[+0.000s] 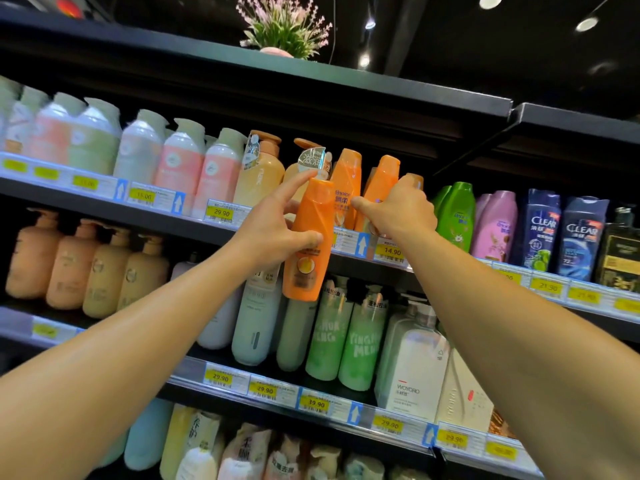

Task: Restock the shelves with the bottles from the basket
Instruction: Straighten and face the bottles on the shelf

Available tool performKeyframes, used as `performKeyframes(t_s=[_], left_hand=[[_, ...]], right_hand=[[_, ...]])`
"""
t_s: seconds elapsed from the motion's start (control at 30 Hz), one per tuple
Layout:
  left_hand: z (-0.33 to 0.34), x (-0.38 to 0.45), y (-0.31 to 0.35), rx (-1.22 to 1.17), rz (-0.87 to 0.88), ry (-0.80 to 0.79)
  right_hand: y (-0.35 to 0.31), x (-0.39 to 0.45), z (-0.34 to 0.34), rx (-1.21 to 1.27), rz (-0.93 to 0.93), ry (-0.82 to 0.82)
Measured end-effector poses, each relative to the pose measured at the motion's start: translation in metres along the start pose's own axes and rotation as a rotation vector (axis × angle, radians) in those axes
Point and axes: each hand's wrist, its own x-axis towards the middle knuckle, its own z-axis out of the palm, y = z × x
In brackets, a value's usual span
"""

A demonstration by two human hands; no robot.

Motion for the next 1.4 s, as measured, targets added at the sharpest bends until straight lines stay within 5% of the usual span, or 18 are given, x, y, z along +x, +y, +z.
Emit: performKeyframes(t_s=[0.33,0.57,0.97,1.4], left_hand=[[-0.002,-0.002,0.009,-0.001,-0.010,0.021],[0.030,0.003,0.034,-0.108,0.004,0.016],[0.104,0.015,0.078,-0.169,0.062,-0.006],[0.073,-0.017,0.000,0.937,0.284,-0.034]], right_hand=[[0.026,-0.015,-0.024,0.085,-0.055,-0.042],[0.047,-0.085,-0.042,0.421,-0.315,-0.165],[0.083,-0.115,-0.054,0.193,-0.238,-0.012],[0.080,-0.039,-0.068,0.457,-0.151,0.213]])
